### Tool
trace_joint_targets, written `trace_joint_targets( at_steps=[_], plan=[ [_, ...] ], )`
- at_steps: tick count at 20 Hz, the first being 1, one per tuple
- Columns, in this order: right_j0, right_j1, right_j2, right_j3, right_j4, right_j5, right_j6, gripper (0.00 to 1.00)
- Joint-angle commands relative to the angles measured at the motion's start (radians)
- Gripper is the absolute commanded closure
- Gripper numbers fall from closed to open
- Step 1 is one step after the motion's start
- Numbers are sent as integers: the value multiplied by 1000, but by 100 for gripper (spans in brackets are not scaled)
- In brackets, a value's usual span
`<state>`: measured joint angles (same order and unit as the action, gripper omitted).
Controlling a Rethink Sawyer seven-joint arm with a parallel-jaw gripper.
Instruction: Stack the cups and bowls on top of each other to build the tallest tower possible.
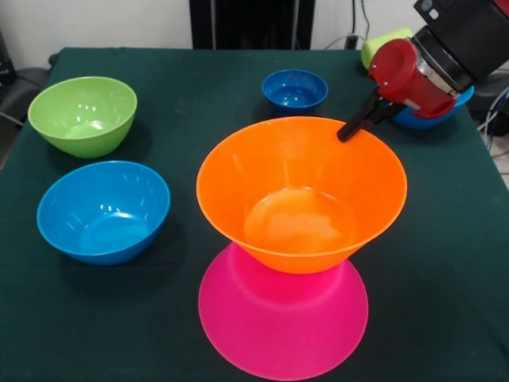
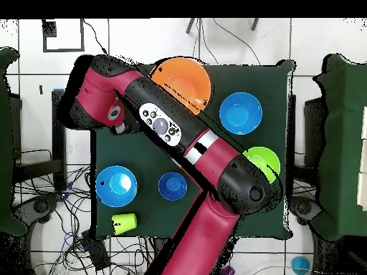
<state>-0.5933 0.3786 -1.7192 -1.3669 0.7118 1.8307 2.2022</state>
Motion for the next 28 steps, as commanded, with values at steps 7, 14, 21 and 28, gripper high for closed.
trace_joint_targets(
  at_steps=[7,14,21,28],
  plan=[
    [-3,-13,-49,50,-8,-102,-196,100],
    [-1,-11,-53,45,-5,-85,-164,0],
    [-2,-4,-56,43,-2,-84,-157,0],
    [-43,25,-43,-20,28,-56,-62,0]
  ],
)
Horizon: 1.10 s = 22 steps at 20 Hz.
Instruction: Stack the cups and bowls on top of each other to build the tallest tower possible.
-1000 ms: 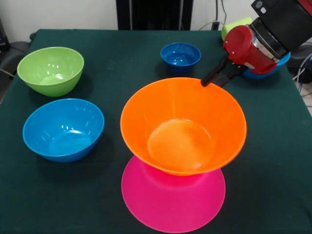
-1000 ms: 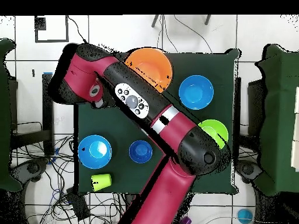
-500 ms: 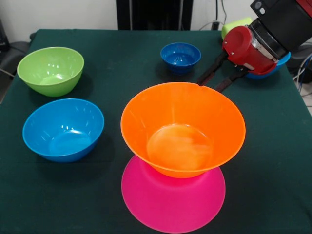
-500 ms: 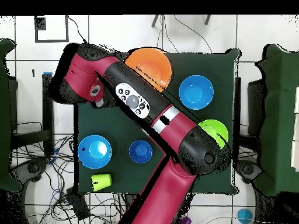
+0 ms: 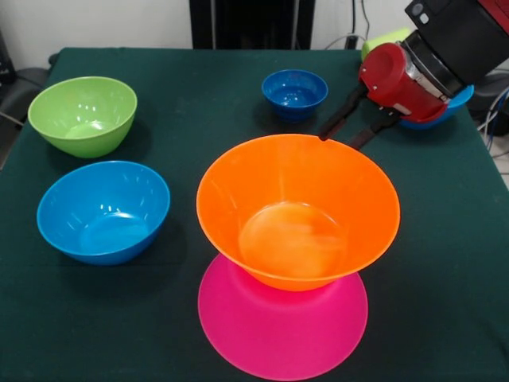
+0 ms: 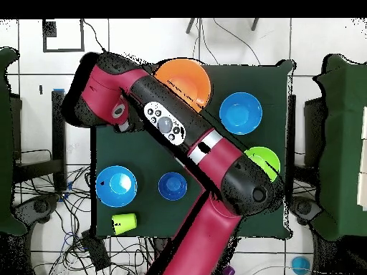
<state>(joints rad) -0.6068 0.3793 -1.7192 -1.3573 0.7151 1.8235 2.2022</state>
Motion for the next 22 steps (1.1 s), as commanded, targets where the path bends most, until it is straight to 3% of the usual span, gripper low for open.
trace_joint_targets(
  at_steps=[1,6,11,16,20,22],
  plan=[
    [-35,33,-34,-37,38,-47,-56,0],
    [-29,23,6,-43,100,-2,-39,0],
    [-69,12,34,-178,174,60,97,0],
    [-94,28,36,-208,221,69,141,0],
    [-136,45,10,-283,252,92,256,0],
    [-156,70,18,-316,291,146,428,0]
  ],
)
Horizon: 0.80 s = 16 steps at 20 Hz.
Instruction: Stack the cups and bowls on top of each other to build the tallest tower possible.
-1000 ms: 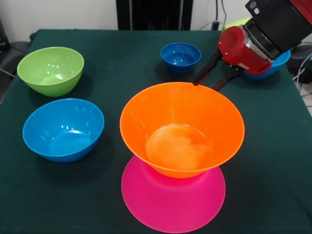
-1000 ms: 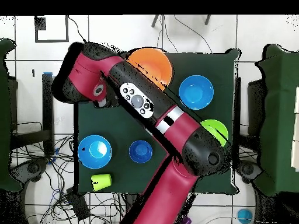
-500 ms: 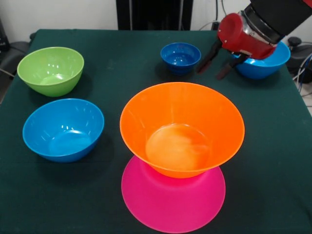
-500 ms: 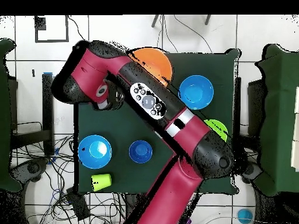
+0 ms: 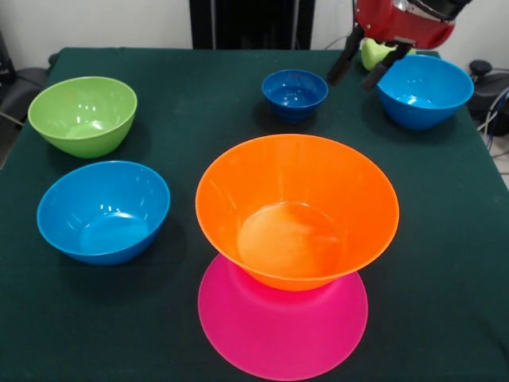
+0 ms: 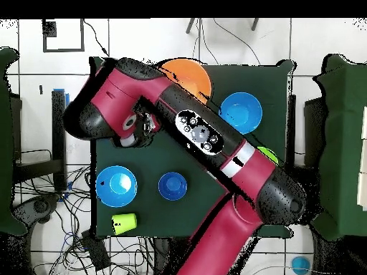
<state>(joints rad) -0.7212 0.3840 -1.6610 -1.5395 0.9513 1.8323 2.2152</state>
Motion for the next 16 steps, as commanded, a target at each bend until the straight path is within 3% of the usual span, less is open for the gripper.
trace_joint_targets(
  at_steps=[1,3,6,9,14,16],
  plan=[
    [-60,93,-31,-154,73,158,551,0],
    [-98,168,-20,-213,101,179,853,0],
    [-152,263,-47,-293,97,160,1138,0],
    [-202,303,-90,-355,65,122,1265,0],
    [-240,313,-129,-382,55,76,1299,0],
    [-267,342,-157,-399,57,60,1386,0]
  ],
)
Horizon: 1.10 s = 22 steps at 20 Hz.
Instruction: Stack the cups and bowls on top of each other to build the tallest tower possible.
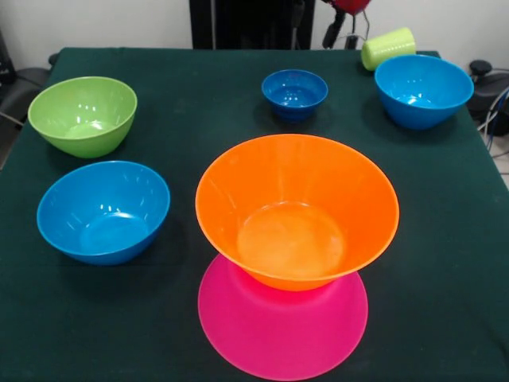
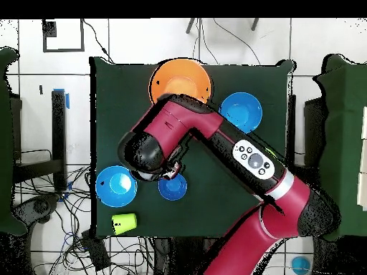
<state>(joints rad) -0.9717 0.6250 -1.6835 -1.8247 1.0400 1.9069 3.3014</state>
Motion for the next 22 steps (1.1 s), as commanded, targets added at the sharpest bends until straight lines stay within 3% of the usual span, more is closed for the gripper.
trace_joint_targets(
  at_steps=[1,5,7,12,22],
  plan=[
    [-30,115,-152,-127,-38,-27,339,0],
    [-96,147,-252,-200,-108,-80,504,0],
    [-116,149,-286,-218,-133,-108,528,0],
    [-134,189,-318,-240,-118,-122,743,0],
    [-190,192,-470,-250,-151,-251,854,0]
  ],
)
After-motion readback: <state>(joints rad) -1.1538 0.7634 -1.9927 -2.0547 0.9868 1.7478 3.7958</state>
